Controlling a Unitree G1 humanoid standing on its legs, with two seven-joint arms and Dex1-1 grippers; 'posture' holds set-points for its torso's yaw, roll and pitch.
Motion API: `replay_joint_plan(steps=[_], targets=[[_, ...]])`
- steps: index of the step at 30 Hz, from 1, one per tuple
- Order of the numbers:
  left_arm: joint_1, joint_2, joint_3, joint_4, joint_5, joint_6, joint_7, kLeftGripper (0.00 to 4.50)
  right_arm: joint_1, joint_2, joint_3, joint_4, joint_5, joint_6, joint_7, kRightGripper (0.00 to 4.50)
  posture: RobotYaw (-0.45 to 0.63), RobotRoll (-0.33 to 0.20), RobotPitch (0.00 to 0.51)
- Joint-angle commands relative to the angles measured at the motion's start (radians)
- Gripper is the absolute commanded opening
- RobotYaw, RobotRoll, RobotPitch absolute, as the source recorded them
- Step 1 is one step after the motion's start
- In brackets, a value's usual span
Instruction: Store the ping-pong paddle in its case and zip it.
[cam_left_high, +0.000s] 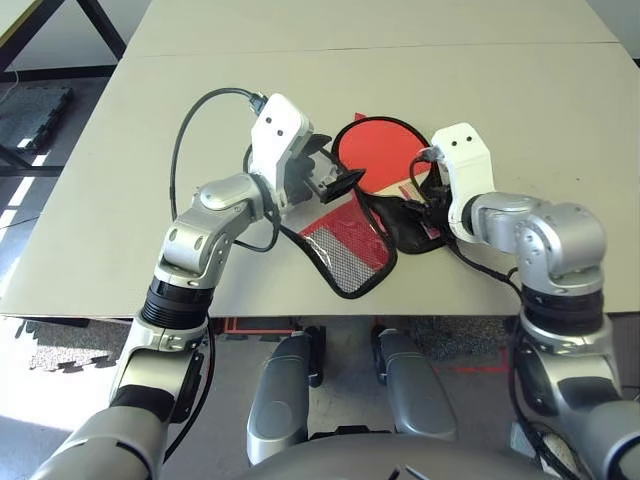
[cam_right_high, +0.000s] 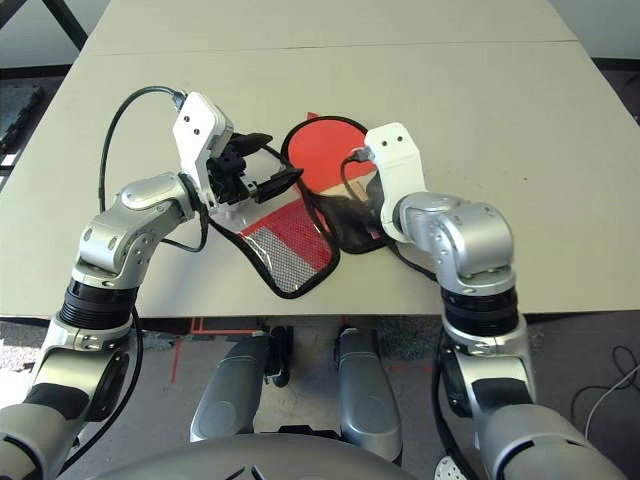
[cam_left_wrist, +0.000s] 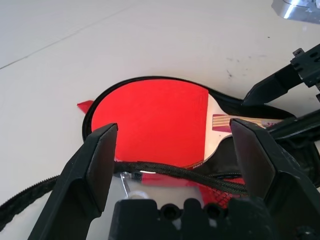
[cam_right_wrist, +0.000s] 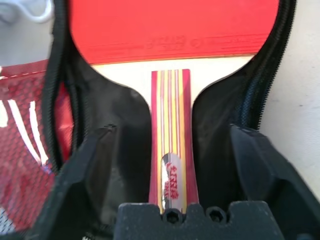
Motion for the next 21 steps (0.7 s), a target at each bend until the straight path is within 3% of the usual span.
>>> replay_joint_plan(steps=[1, 5, 13, 17, 21], targets=[[-0.026, 0.031, 0.043, -0.023, 0.000, 0.009, 0.003, 4.50, 0.010, -0.043, -0.029, -0.027, 0.065, -0.008, 0.071, 4.46, 0.04, 0.000, 0.221], [-0.085, 0.179, 0.166, -0.004, 0.010, 0.020, -0.003, 4.50, 0.012, -0.211, -0.070, 0.062, 0.146, -0.198, 0.273, 4.46, 0.06, 0.000, 0.225], [-0.023, 0.425, 0.263, 0.120, 0.071, 0.004, -0.044, 4.50, -0.010, -0.286, -0.085, 0.276, 0.133, -0.425, 0.363, 4.46, 0.09, 0.000, 0.231], [0.069, 0.480, 0.268, 0.121, 0.062, 0.012, -0.089, 4.50, -0.035, -0.259, -0.134, 0.374, 0.164, -0.475, 0.378, 4.46, 0.10, 0.000, 0.234], [0.160, 0.487, 0.232, 0.091, 0.076, 0.012, -0.120, 4.50, -0.064, -0.240, -0.188, 0.494, 0.219, -0.495, 0.417, 4.46, 0.10, 0.000, 0.237]])
